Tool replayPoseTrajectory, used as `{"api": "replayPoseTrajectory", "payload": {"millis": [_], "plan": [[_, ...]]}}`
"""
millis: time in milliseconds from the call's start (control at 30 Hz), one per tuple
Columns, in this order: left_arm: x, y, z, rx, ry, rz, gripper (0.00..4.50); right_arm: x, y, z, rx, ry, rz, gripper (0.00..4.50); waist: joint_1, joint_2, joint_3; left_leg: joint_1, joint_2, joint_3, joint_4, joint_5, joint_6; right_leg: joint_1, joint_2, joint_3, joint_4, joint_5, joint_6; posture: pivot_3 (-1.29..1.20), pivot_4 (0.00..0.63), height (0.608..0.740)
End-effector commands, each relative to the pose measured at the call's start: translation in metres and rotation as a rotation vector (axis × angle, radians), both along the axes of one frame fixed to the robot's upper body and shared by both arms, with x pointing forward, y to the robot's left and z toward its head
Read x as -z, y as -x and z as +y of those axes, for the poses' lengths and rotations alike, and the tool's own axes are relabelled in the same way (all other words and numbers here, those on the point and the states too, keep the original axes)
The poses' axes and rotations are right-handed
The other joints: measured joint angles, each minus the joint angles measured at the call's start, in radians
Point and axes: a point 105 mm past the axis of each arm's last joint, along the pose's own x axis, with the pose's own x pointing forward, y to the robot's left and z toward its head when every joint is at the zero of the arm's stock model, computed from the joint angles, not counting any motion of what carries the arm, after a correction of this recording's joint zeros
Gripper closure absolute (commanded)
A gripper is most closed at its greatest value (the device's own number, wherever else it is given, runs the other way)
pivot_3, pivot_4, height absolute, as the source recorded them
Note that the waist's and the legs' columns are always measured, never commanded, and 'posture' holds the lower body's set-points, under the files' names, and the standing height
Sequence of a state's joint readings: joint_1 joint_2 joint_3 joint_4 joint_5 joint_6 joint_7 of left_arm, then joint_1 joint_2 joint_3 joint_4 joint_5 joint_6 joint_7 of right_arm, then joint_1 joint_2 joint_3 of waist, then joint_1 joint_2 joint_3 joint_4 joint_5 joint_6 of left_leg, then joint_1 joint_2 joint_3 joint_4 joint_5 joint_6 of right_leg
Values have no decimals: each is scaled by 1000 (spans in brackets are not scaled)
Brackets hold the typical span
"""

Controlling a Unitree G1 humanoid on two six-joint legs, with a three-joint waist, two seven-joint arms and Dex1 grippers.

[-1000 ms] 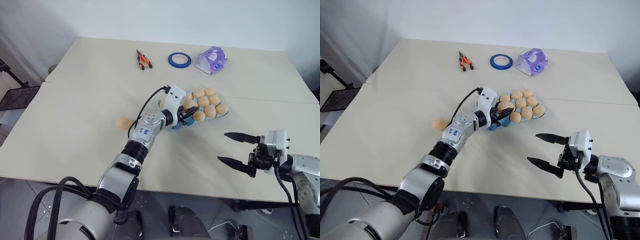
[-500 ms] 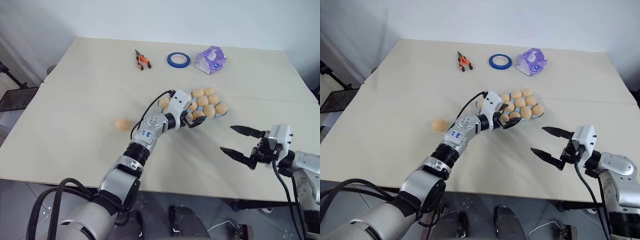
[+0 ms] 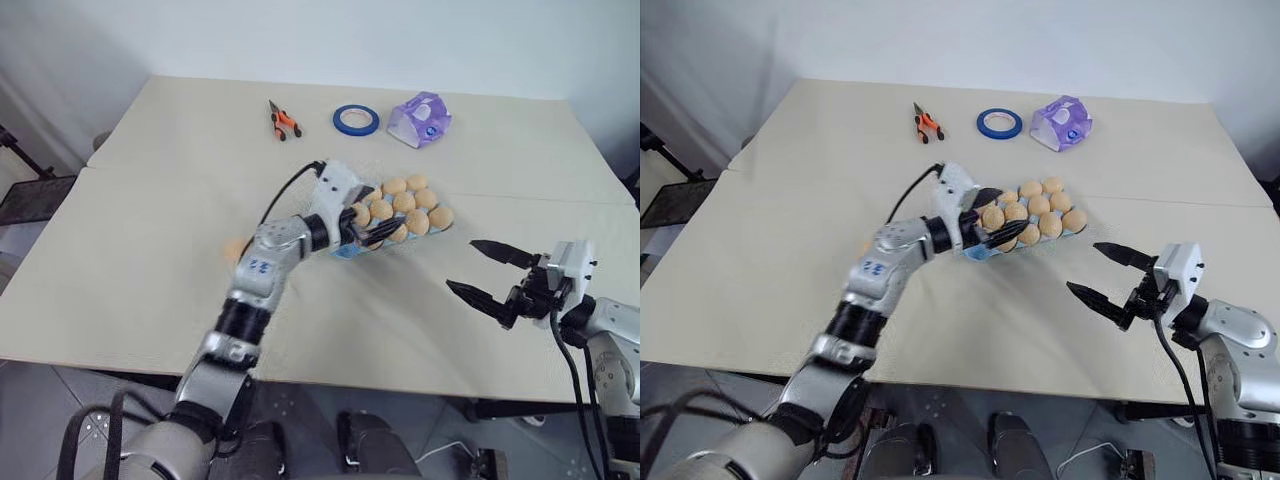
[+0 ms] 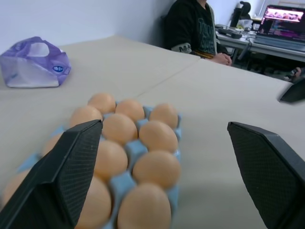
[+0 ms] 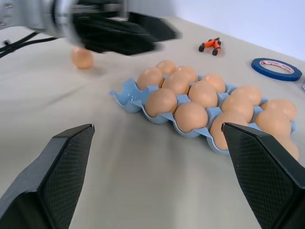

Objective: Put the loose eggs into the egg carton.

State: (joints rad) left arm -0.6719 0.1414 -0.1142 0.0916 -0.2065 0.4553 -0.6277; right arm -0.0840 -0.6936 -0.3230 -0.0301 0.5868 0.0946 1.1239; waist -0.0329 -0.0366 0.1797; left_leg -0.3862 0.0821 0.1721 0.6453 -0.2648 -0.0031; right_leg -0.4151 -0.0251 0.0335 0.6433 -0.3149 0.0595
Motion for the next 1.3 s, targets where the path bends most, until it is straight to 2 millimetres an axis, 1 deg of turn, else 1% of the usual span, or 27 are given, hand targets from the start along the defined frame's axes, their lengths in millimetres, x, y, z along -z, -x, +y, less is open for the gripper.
{"api": "replayPoseTrajectory", "payload": {"millis": [33, 67, 167, 200, 333, 367, 467, 600, 667, 733, 867, 967, 1033, 1200, 1300], "plan": [[1, 28, 23, 22, -7, 25, 22, -6, 6, -2, -24, 9, 1, 0, 2, 1, 0, 0, 0, 0, 0, 0, 0, 0, 0, 0, 1, 0, 0, 0, 150, 740], [4, 36, 38, 11, 0, 51, 22, -6, 6, -2, -26, 10, 5, 0, 2, 1, 1, 0, 0, 0, 1, 1, -1, 0, 0, 0, 2, 0, 0, 0, 150, 740], [8, 55, 71, -18, 25, 84, 22, -8, 3, -4, -26, 9, 11, 0, -3, 2, 1, 1, 0, 0, 2, 0, 2, 1, -1, 0, 3, 0, 0, 0, 150, 740], [13, 60, 87, -41, 20, 99, 22, -7, 3, -4, -31, 14, 19, 0, -3, 2, 1, 2, 0, 0, 2, 0, 3, 1, -2, 0, 3, 0, 0, 0, 150, 740], [18, 70, 141, -154, 1, 130, 22, -7, 1, -4, -48, 19, 39, 0, -4, 2, 1, 3, 0, -1, 2, -1, 1, 2, -2, -1, 2, 2, -4, 0, 150, 740], [18, 73, 156, -187, 1, 130, 22, -8, 0, -4, -52, 21, 42, 0, -4, 2, 1, 3, 0, -1, 2, -1, 1, 2, -2, -1, 1, 1, -7, 0, 150, 740], [19, 85, 192, -280, 13, 132, 22, -8, -3, -4, -65, 30, 49, 0, -8, 2, 1, 3, 0, -1, 1, -1, 2, 3, -3, -1, 0, 0, -9, 0, 150, 740], [30, 96, 223, -361, -8, 174, 22, -8, -4, -5, -73, 33, 54, 0, -12, 2, 1, 2, 0, -1, -1, -1, 2, 3, -5, -1, -4, -1, -12, 0, 150, 740], [33, 98, 236, -409, -11, 182, 22, -9, -5, -5, -76, 33, 55, 0, -12, 2, 1, 2, 0, -1, -3, -2, 2, 3, -5, -1, -6, -5, -20, 0, 150, 740], [34, 96, 242, -439, -10, 181, 22, -9, -5, -4, -78, 34, 56, 0, -12, 2, 1, 2, -1, -1, -4, -2, 2, 2, -6, -2, -6, -6, -20, 0, 150, 740], [35, 90, 244, -472, -10, 182, 22, -10, -5, -5, -77, 38, 55, 0, -15, 2, 1, 2, -1, 0, -8, -2, 2, 2, -6, -2, -9, -6, -20, 0, 150, 740], [37, 76, 243, -508, -16, 182, 22, -11, -5, -6, -75, 42, 54, 0, -16, 2, 1, 2, -1, -1, -11, -2, 1, 2, -5, -2, -10, -4, -17, 0, 150, 740], [37, 61, 238, -506, -13, 178, 22, -11, -5, -6, -76, 43, 54, 0, -15, 2, 1, 2, -1, -1, -12, -2, 1, 2, -5, -3, -11, 2, -6, 0, 150, 740], [38, 27, 218, -439, -38, 153, 22, -12, -6, -6, -71, 44, 51, 0, -16, 2, 1, 2, -1, 0, -13, -1, 1, 1, -4, -3, -12, 3, -5, 0, 150, 740], [40, 9, 204, -378, -61, 141, 22, -13, -5, -5, -67, 44, 47, 0, -17, 2, 1, 1, -1, 0, -14, 1, 4, 1, -3, -3, -13, 3, -5, 0, 150, 740]]}}
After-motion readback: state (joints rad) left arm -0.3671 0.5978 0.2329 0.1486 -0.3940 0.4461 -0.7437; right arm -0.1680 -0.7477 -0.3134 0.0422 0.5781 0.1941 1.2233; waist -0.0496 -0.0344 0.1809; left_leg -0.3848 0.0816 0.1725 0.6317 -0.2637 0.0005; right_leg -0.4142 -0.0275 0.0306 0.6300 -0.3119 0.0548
